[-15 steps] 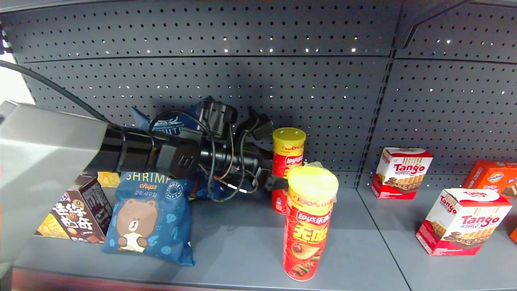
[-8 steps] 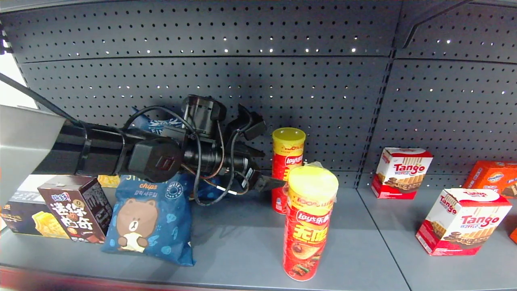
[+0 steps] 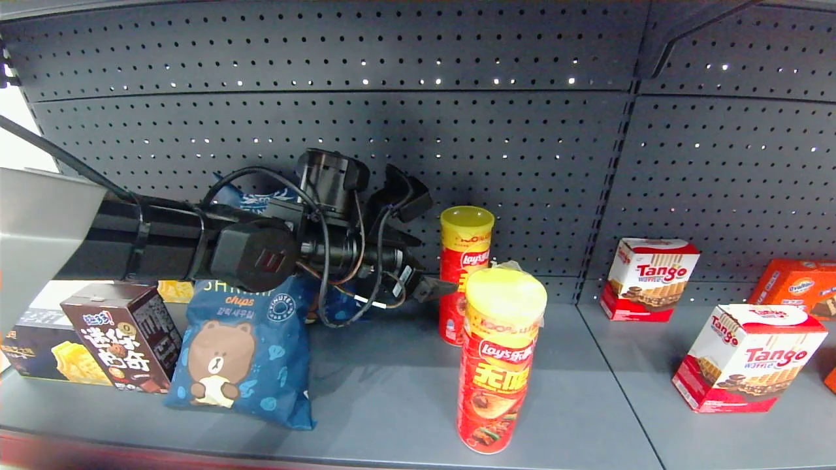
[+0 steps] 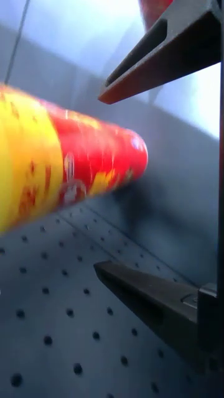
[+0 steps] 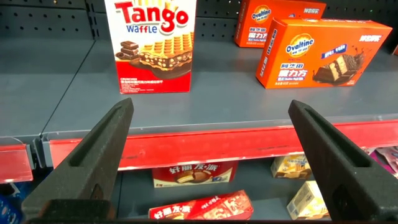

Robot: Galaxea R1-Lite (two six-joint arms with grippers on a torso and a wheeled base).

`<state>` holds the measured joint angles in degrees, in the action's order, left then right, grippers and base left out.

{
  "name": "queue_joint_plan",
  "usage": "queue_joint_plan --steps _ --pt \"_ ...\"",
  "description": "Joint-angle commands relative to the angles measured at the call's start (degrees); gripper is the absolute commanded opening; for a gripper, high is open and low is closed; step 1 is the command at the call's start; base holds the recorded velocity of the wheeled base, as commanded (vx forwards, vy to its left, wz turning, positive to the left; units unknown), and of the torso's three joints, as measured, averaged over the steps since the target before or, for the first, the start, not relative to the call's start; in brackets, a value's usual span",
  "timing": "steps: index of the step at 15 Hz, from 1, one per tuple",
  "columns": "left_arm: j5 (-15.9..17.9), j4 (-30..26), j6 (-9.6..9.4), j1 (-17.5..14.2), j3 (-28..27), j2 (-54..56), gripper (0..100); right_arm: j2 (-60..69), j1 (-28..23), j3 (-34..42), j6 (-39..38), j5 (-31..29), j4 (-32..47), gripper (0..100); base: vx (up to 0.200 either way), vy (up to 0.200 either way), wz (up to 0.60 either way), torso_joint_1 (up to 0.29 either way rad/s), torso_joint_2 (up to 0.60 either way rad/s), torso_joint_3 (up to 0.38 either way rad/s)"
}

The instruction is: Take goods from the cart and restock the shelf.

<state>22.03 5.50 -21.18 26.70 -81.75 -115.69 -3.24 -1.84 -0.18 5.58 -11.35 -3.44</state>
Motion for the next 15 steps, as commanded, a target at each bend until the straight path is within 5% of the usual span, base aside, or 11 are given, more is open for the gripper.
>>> queue_joint_plan --steps 1,15 --pt "-2.1 0.0 -0.18 -0.1 -0.3 -0.6 100 -0.1 0.0 -0.1 0.0 0.0 0.1 100 0.000 0.000 0.00 0.000 0.00 0.000" --pt "-11.6 0.0 -2.12 0.5 -2.8 -1.9 100 -0.1 0.0 -0.1 0.0 0.0 0.0 100 0.000 0.000 0.00 0.000 0.00 0.000"
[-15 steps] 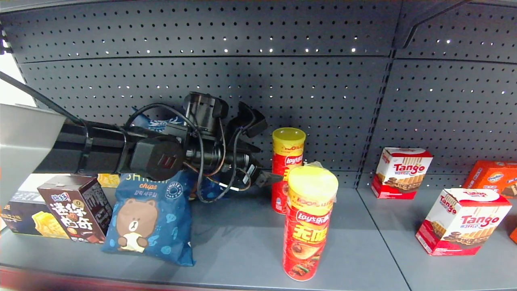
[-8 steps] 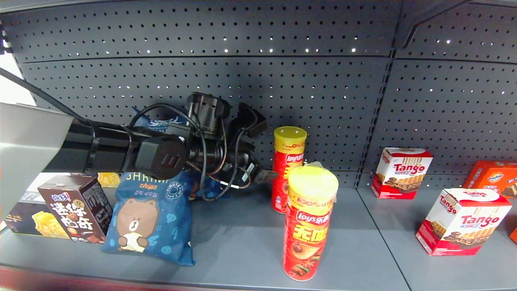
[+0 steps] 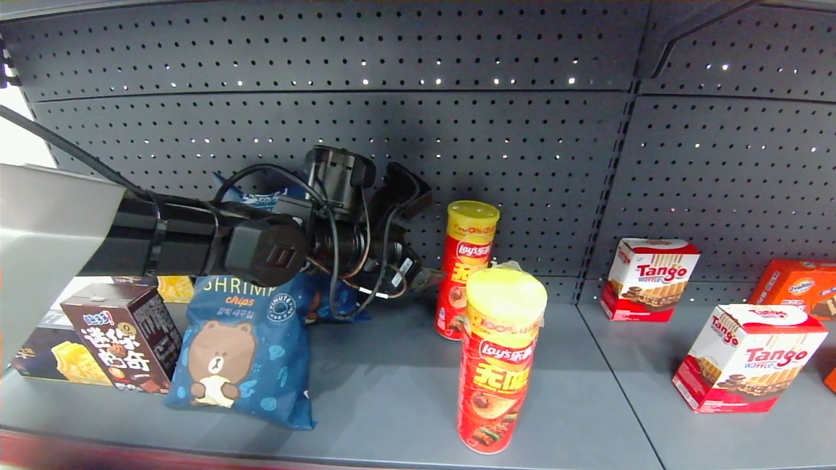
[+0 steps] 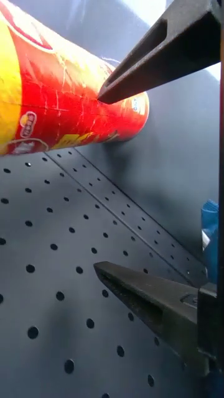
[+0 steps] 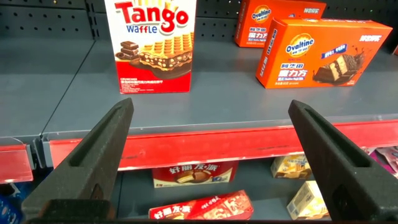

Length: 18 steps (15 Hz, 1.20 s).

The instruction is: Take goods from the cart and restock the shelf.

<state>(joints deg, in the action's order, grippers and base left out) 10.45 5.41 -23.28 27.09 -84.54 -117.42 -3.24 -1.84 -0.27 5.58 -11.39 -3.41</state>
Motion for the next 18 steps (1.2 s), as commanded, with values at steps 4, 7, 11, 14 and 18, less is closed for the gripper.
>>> queue_joint_plan --steps 4,7,11,14,18 --pt "-0.7 0.0 -0.01 0.1 0.3 -0.2 100 -0.1 0.0 0.0 0.0 0.0 0.0 100 0.000 0.000 0.00 0.000 0.00 0.000" --pt "-1.2 0.0 -0.01 0.1 0.3 -0.2 100 -0.1 0.0 0.1 0.0 0.0 0.0 100 0.000 0.000 0.00 0.000 0.00 0.000" --pt "-2.6 -0.1 -0.09 0.2 0.9 0.0 100 -0.1 0.0 0.1 0.0 0.0 0.0 100 0.000 0.000 0.00 0.000 0.00 0.000" --pt "-2.6 -0.1 -0.09 0.2 1.0 0.3 100 -0.1 0.0 0.1 0.0 0.0 -0.1 100 0.000 0.000 0.00 0.000 0.00 0.000" --pt "-2.6 0.0 -0.62 0.1 2.4 1.5 100 -0.1 0.0 0.1 0.0 0.0 0.0 100 0.000 0.000 0.00 0.000 0.00 0.000"
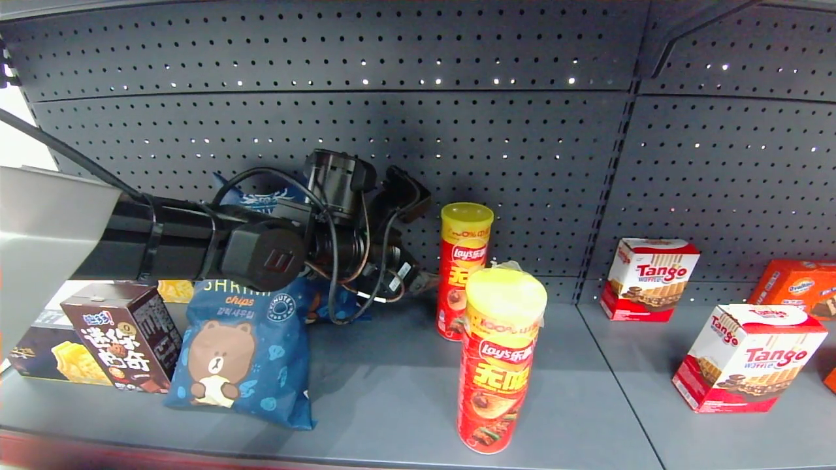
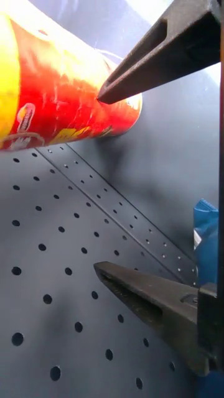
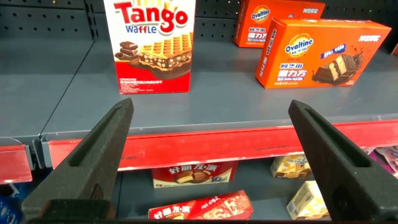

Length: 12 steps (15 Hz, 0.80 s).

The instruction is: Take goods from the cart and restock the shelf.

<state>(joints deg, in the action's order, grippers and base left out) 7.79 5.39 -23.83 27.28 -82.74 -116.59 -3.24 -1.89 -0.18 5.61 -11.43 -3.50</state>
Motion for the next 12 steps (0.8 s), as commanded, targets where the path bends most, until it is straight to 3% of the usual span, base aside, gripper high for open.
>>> queue_joint_plan --steps 1,12 --pt "0.0 0.1 -0.34 -0.3 1.4 1.3 100 -0.1 0.0 0.0 0.0 0.0 0.0 100 0.000 0.000 0.00 0.000 0.00 0.000" --pt "-1.2 0.1 -0.69 -0.5 2.4 1.4 100 -0.1 0.0 0.0 -0.1 0.0 0.0 100 0.000 0.000 0.00 0.000 0.00 0.000"
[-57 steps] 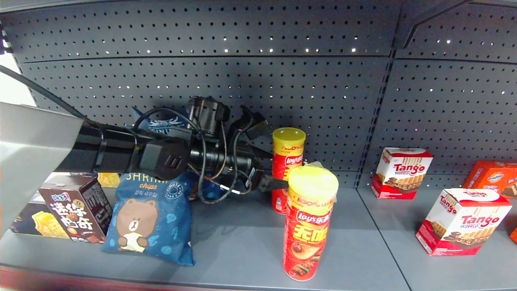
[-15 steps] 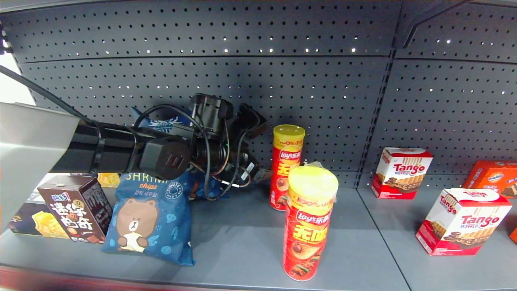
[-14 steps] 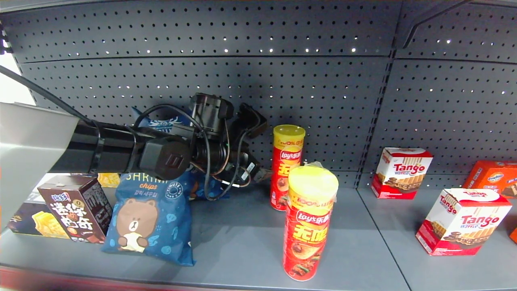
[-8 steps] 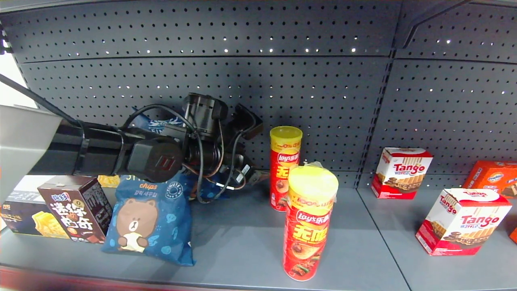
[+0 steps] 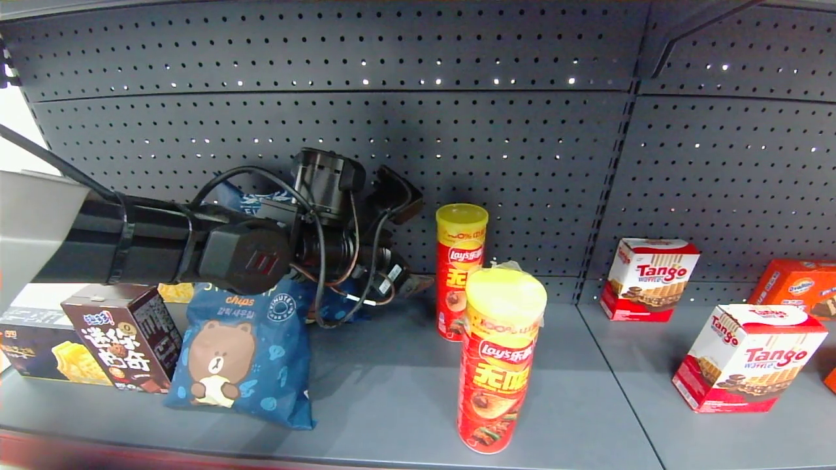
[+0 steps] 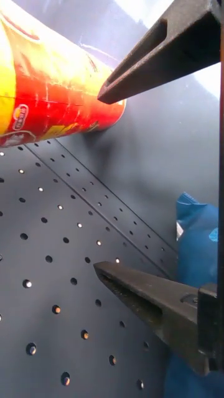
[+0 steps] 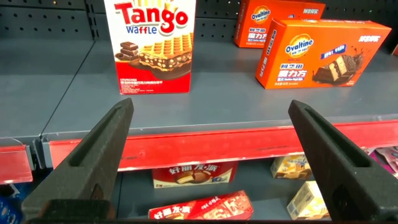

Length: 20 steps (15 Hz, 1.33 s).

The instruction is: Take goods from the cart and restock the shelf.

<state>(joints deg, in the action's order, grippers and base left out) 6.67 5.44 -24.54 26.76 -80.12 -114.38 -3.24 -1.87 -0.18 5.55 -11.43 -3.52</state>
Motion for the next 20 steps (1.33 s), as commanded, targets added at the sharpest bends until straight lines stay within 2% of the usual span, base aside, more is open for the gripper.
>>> queue_joint_plan --steps 1,11,20 --pt "-0.1 0.0 0.02 0.0 -0.2 -0.8 100 -0.1 0.0 0.0 0.0 0.0 0.0 100 0.000 0.000 0.00 0.000 0.00 0.000" --pt "-1.0 0.0 0.11 0.3 -3.9 -6.2 100 -0.1 0.0 -0.1 0.0 -0.1 0.2 100 0.000 0.000 0.00 0.000 0.00 0.000" --pt "-1.0 0.0 0.19 1.5 -4.6 -7.7 100 -0.1 0.0 -0.1 0.0 -0.1 0.2 100 0.000 0.000 0.00 0.000 0.00 0.000"
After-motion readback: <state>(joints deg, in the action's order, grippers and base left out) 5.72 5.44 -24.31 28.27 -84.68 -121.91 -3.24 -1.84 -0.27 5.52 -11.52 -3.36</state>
